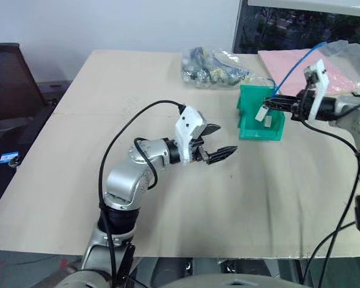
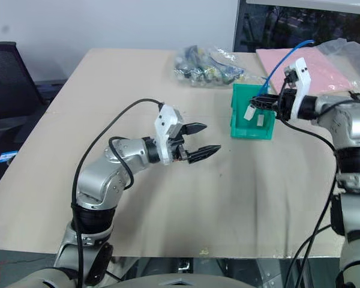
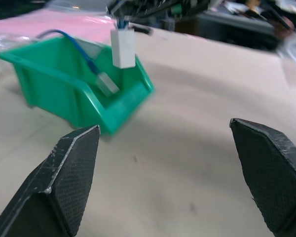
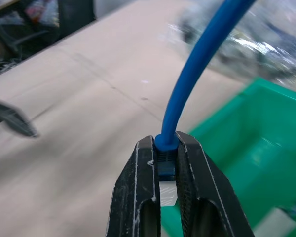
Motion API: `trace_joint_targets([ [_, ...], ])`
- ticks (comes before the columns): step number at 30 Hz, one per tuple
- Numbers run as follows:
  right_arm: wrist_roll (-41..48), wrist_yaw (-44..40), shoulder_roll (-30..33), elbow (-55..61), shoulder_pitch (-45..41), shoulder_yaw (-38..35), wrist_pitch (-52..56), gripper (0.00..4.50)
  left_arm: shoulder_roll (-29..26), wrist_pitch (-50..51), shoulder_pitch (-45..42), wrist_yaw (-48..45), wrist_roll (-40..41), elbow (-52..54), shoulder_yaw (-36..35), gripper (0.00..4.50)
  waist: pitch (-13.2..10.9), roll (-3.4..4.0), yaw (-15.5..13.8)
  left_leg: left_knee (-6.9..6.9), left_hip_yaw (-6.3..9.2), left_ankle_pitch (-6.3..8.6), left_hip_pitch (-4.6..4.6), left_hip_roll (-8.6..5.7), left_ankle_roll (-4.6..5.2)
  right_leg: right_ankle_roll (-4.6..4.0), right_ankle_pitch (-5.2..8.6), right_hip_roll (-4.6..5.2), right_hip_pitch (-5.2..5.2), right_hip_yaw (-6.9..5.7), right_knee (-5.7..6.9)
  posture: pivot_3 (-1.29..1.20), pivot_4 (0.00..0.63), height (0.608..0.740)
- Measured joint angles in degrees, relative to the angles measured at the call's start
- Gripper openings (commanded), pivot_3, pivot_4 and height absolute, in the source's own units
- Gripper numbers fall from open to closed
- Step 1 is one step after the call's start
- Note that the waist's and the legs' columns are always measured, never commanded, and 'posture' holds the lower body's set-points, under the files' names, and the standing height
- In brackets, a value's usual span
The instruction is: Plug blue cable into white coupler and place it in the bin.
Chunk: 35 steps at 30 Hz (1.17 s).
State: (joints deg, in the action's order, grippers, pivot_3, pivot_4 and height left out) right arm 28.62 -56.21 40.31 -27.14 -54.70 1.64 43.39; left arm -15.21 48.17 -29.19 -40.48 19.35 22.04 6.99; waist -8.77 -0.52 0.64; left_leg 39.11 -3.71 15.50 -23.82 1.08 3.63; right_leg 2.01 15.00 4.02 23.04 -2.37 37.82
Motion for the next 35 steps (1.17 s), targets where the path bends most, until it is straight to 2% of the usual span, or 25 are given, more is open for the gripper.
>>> trace_joint_targets([
  [2,-4.0,0.3,-2.0,-8.5,-5.1,1.9,-3.4,0.0,1.3,2.1,-1.0,3.6,0.0,0.3,0.1,4.3,0.0,0.01,0.1,-0.02,-0.12,-0.01,0.0,0.05,-0.02,0.01,0.01,-0.09,0.07,0.07,0.04,0.0,0.15,0.74],
  [3,-6.9,0.7,-3.1,-13.4,-7.8,2.7,-6.3,0.82,2.1,2.9,-1.5,5.5,0.0,0.3,0.1,4.35,0.0,0.01,0.1,-0.02,-0.14,-0.02,-0.01,0.1,-0.02,0.02,0.01,-0.14,0.09,0.06,0.03,0.0,0.15,0.74],
  [4,-8.2,0.8,-3.6,-15.4,-9.0,3.0,-7.8,1.04,2.6,3.1,-1.7,6.4,0.0,0.4,0.2,4.35,0.0,0.01,0.0,-0.04,-0.15,-0.02,-0.02,0.11,-0.02,0.03,0.02,-0.16,0.1,0.06,0.01,0.0,0.15,0.74],
  [6,-11.2,0.9,-5.0,-20.9,-11.6,3.1,-12.5,2.21,3.0,3.5,-2.1,8.5,0.0,0.4,0.3,4.35,0.0,0.01,-0.2,-0.05,-0.18,-0.02,-0.04,0.13,-0.03,0.04,0.03,-0.18,0.1,0.07,-0.03,0.0,0.15,0.74],
  [8,-13.0,2.2,-5.8,-24.1,-12.7,2.9,-15.5,2.95,3.2,3.5,-2.1,9.6,0.0,0.3,0.4,4.35,0.0,0.01,-0.3,-0.04,-0.24,-0.01,-0.04,0.12,-0.03,0.05,0.03,-0.14,0.1,0.09,-0.04,0.0,0.15,0.74],
  [11,-15.9,9.3,-5.7,-28.1,-13.8,1.5,-20.3,4.45,3.8,3.5,-2.3,10.3,0.2,0.2,0.5,4.35,0.0,0.01,-0.6,-0.01,-0.31,-0.02,-0.04,0.08,-0.03,0.05,0.02,-0.06,0.1,0.13,-0.02,0.0,0.15,0.74],
  [15,-18.2,16.5,-1.8,-25.6,-9.8,-2.2,-24.3,4.45,4.1,2.0,-3.0,10.5,0.1,-0.6,1.5,4.35,0.0,0.01,-1.5,0.02,-0.31,-0.02,-0.04,0.06,-0.03,0.06,0.02,-0.05,0.09,0.12,-0.02,0.0,0.15,0.74],
  [17,-17.8,16.8,0.2,-17.4,-2.2,-4.5,-24.6,4.45,3.8,1.5,-2.7,10.6,0.2,-0.6,1.4,4.35,0.0,-0.01,-1.6,0.0,-0.27,-0.02,-0.05,0.09,-0.04,0.08,0.03,-0.07,0.07,0.1,-0.06,0.0,0.15,0.74],
  [20,-14.0,17.6,0.6,-0.2,13.8,-10.0,-21.1,4.45,1.0,0.9,1.3,10.3,0.5,1.2,1.4,4.35,0.0,0.04,-1.3,-0.14,-0.33,-0.02,0.0,0.13,-0.05,0.15,0.08,-0.08,0.11,0.17,-0.03,0.0,0.15,0.74],
  [23,-8.1,17.6,-0.7,18.2,29.5,-16.2,-18.2,4.45,-3.0,-1.1,9.7,9.4,0.5,5.3,1.1,4.35,-0.1,0.19,-0.9,-0.38,-0.38,-0.11,0.08,0.18,-0.21,0.17,0.1,-0.14,0.24,0.26,0.02,0.0,0.15,0.74],
  [26,-2.3,14.6,-1.5,32.2,40.9,-20.1,-17.7,4.45,-3.7,-3.9,17.1,9.5,1.2,8.5,-1.5,4.35,-0.1,0.21,-1.0,-0.4,-0.32,-0.19,0.21,0.2,-0.34,0.15,0.09,-0.19,0.17,0.24,0.14,0.0,0.15,0.74],
  [29,-0.9,11.3,-1.0,39.1,50.8,-21.2,-19.3,4.49,-5.6,-8.6,23.2,8.8,1.0,9.4,-3.6,4.43,-0.1,0.17,-1.3,-0.39,-0.32,-0.14,0.45,0.19,-0.25,0.09,0.08,-0.18,-0.08,0.26,0.1,0.0,0.15,0.74],
  [31,-0.2,7.6,-1.3,39.8,58.4,-21.3,-20.8,4.49,-8.6,-14.0,29.3,7.6,-0.7,8.5,-4.7,4.43,-0.1,0.14,-1.4,-0.4,-0.38,0.01,0.93,0.17,-0.02,-0.1,0.18,-0.07,-0.56,0.32,0.05,0.0,0.15,0.74],
  [35,0.9,3.6,-3.9,39.6,64.1,-21.6,-26.1,4.49,-9.9,-20.6,34.2,6.9,-3.0,7.0,-4.7,4.43,-0.1,0.12,-1.4,-0.4,-0.5,-0.01,1.01,0.17,0.02,-0.33,0.11,0.06,-0.59,0.42,0.0,0.0,0.15,0.74],
])
